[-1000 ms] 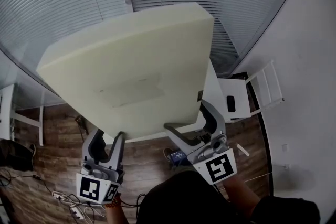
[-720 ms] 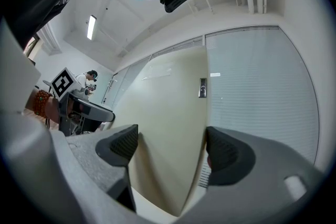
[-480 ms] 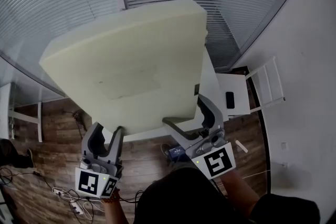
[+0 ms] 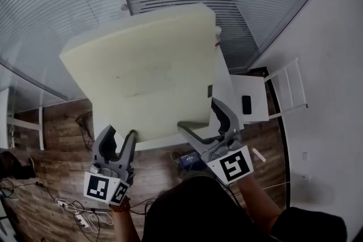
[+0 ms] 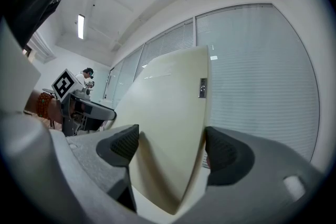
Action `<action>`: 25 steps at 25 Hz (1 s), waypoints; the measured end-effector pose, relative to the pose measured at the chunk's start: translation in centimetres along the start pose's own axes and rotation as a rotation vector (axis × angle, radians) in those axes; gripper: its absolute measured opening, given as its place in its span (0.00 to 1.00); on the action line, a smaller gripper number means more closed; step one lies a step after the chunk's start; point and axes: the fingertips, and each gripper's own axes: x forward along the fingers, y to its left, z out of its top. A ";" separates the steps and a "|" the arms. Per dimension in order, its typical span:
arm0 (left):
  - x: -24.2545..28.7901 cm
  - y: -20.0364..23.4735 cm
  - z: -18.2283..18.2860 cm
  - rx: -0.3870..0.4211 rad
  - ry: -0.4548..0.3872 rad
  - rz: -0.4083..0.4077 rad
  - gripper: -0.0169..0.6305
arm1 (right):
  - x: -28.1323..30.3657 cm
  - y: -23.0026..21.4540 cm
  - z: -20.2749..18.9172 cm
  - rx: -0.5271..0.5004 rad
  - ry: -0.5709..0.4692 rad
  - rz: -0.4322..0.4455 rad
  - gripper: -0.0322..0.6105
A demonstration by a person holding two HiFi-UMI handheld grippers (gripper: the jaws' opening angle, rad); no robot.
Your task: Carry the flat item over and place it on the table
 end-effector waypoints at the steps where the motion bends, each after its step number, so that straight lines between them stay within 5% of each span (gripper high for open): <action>1: 0.2 -0.1 -0.3 -0.006 0.005 -0.003 0.35 | -0.1 -0.1 -0.4 0.008 0.012 0.001 0.66; 25: 5.0 -1.3 -8.4 -0.169 0.137 -0.012 0.35 | -0.5 -3.6 -10.5 0.151 0.158 0.047 0.66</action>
